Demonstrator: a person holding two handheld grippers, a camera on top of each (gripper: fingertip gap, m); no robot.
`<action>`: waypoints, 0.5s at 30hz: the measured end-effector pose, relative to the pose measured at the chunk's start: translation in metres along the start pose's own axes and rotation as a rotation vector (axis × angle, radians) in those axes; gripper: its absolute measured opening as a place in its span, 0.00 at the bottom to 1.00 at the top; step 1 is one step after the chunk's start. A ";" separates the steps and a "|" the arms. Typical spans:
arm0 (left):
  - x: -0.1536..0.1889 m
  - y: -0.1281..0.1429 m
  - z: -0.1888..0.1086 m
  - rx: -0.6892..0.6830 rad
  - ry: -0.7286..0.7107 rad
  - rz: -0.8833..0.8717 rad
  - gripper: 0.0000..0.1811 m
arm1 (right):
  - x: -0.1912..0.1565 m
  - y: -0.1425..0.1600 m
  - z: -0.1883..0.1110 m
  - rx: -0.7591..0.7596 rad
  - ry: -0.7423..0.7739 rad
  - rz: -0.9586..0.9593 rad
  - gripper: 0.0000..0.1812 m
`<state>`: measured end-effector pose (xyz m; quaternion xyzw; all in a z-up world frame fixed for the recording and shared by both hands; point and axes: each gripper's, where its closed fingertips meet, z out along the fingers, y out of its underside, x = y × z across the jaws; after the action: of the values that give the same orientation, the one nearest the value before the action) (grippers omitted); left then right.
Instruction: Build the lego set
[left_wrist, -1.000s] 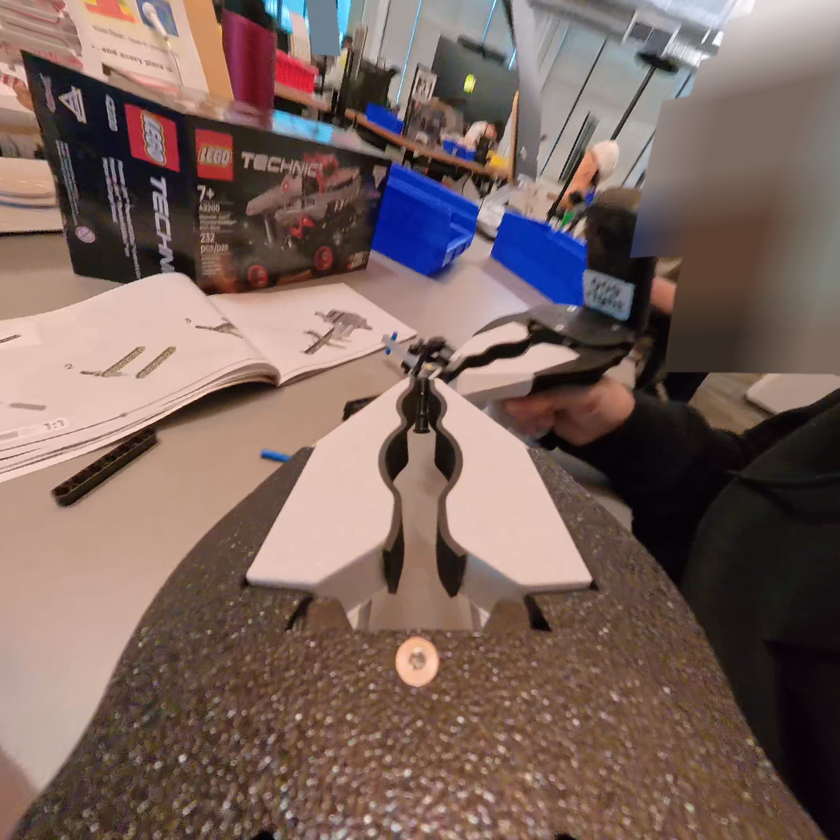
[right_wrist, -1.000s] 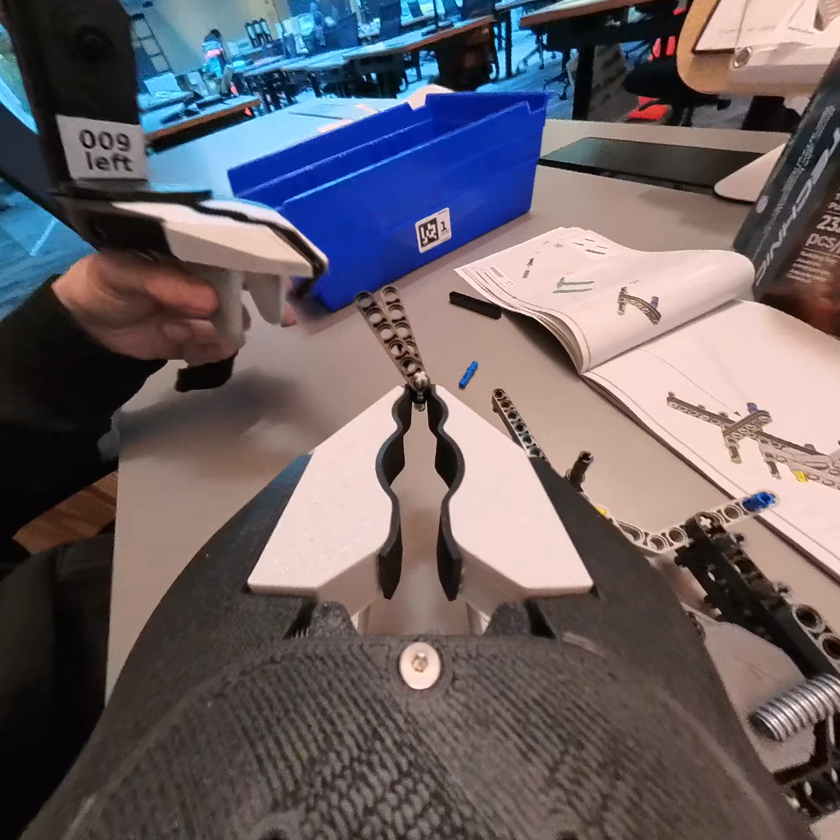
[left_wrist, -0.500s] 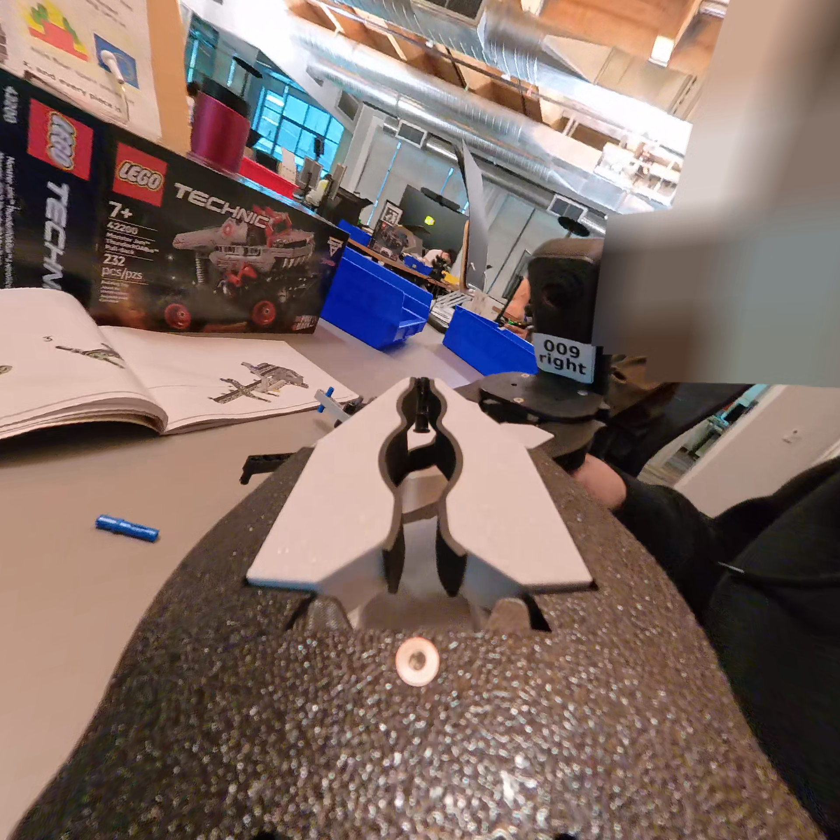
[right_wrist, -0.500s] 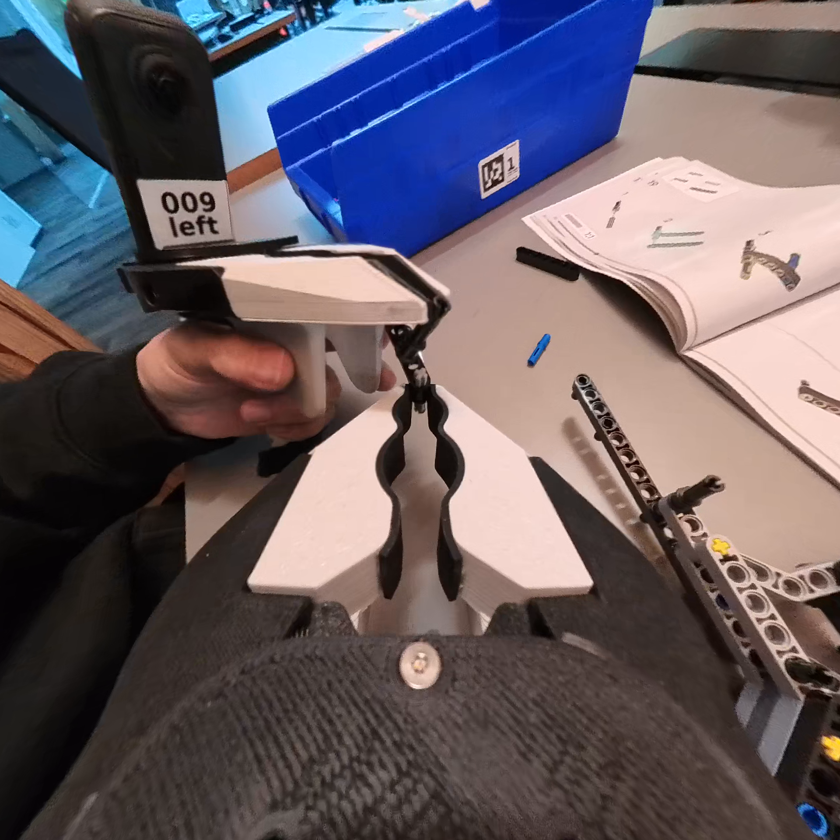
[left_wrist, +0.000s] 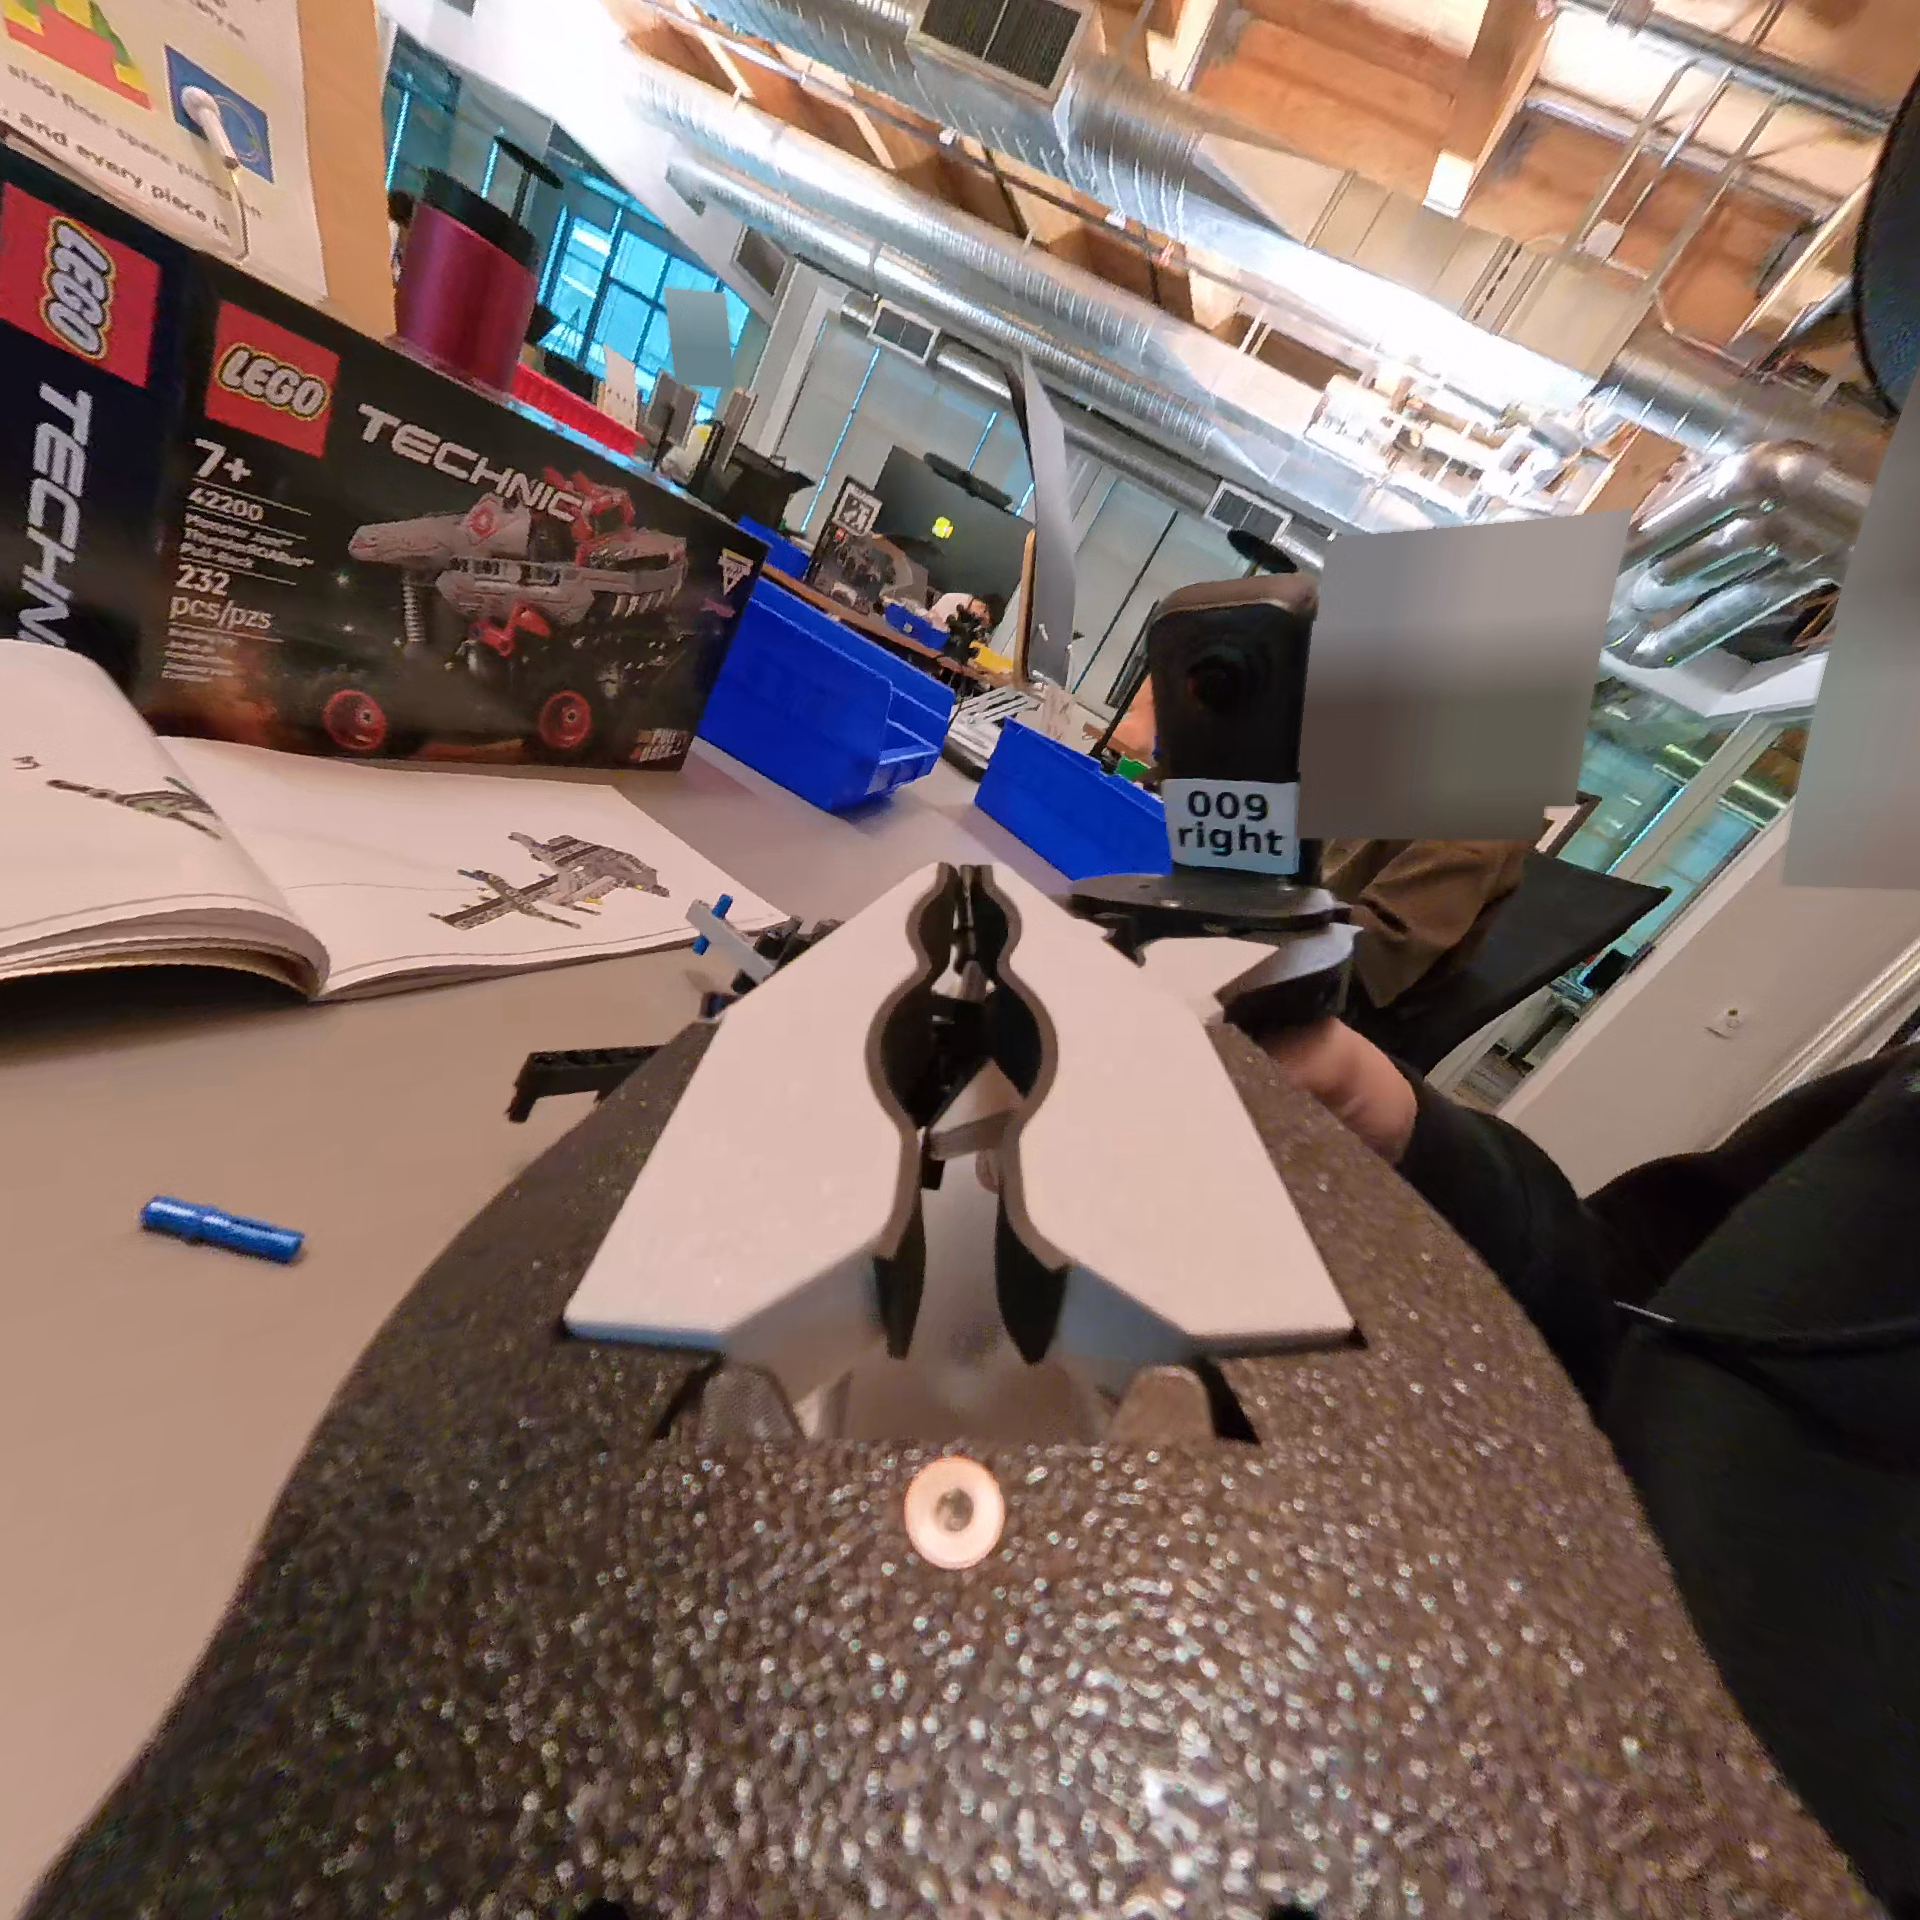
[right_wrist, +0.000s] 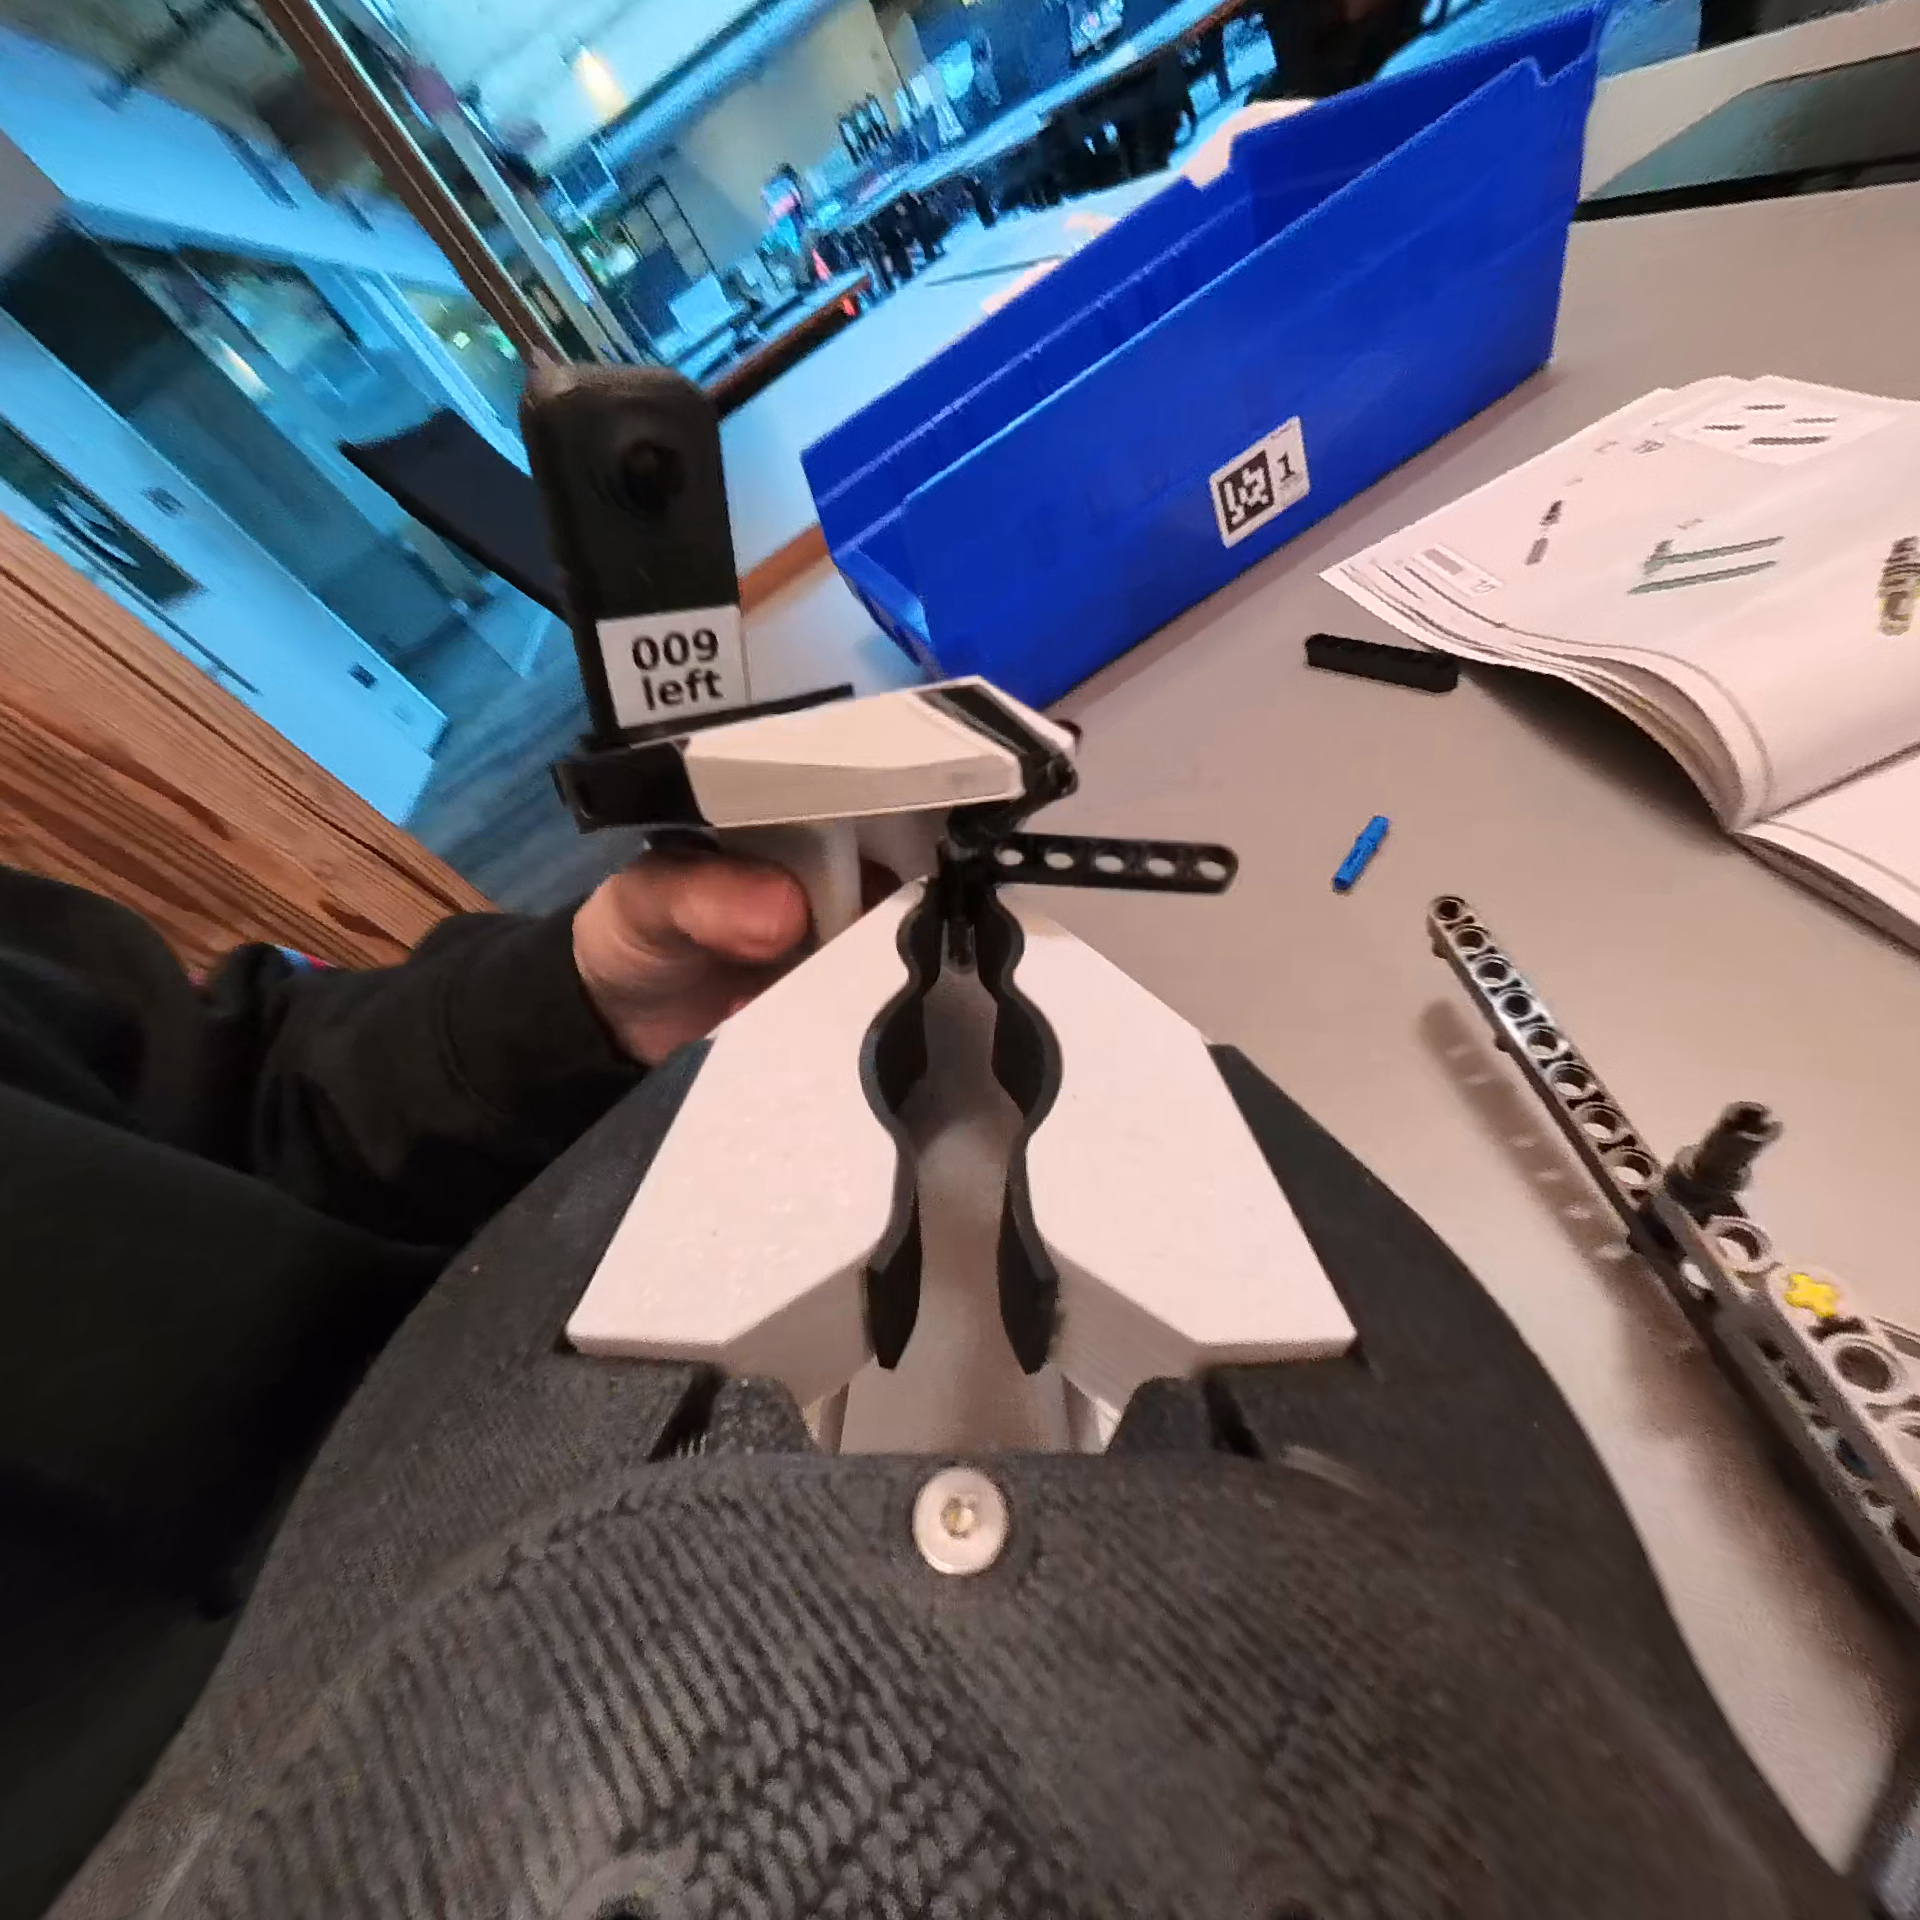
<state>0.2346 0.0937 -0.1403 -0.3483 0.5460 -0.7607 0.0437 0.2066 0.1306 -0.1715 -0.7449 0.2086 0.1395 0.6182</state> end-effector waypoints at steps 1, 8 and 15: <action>0.002 -0.001 0.000 0.016 0.006 0.006 0.01 | -0.001 -0.001 0.000 0.012 -0.018 0.017 0.02; 0.005 -0.012 -0.003 0.121 0.069 -0.107 0.01 | -0.003 -0.007 -0.001 0.055 -0.012 -0.007 0.02; 0.008 -0.019 -0.006 0.221 0.138 -0.204 0.01 | -0.001 -0.012 -0.002 0.109 -0.001 -0.007 0.02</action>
<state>0.2310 0.1024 -0.1205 -0.3418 0.4224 -0.8388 -0.0334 0.2111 0.1304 -0.1603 -0.7108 0.2130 0.1261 0.6584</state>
